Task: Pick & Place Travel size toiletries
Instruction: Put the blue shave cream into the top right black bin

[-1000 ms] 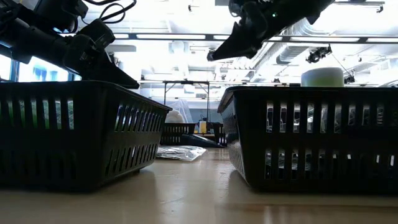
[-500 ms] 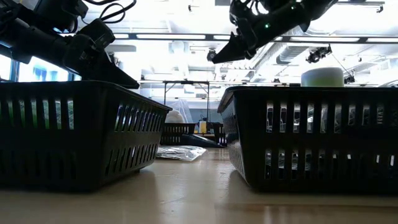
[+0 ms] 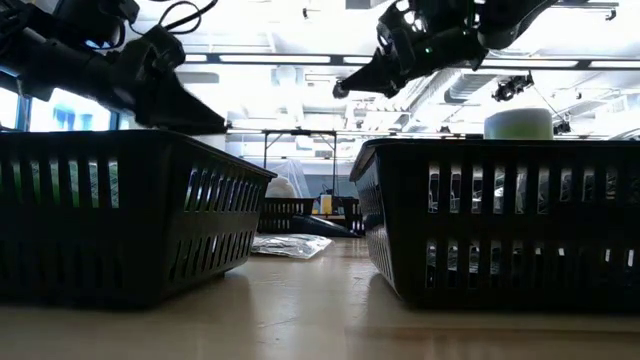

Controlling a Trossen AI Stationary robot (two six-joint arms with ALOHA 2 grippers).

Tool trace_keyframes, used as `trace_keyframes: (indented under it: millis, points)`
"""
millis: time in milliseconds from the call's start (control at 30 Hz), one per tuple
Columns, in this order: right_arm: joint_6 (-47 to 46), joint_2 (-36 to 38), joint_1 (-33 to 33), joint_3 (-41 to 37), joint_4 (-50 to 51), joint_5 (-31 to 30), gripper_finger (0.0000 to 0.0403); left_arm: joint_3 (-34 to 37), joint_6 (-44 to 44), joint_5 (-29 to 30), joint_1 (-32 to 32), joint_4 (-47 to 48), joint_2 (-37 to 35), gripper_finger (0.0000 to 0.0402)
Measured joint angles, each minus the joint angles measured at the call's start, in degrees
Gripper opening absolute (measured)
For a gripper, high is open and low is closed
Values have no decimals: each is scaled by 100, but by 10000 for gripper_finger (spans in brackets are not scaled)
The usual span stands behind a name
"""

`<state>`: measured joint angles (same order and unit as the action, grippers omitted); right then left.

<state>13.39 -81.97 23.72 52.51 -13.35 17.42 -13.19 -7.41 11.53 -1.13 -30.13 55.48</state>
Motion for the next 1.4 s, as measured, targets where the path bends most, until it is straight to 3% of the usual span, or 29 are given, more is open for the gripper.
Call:
trace_keyframes:
  millis: [400, 633, 900, 1400]
  points:
    - [-127, 0, 444, 0, -221, 265, 3, -7, 311, 532, 0, -436, 0, 168]
    - [-150, 2, 447, -76, -181, 818, 3, -7, 258, 601, 0, -446, 0, 168]
    - [-266, 2, 449, -557, -828, 766, 3, -7, 263, 608, 0, -448, 0, 168]
    - [-264, 42, 442, -570, -799, 871, 3, -4, 243, 621, 0, -444, -2, 168]
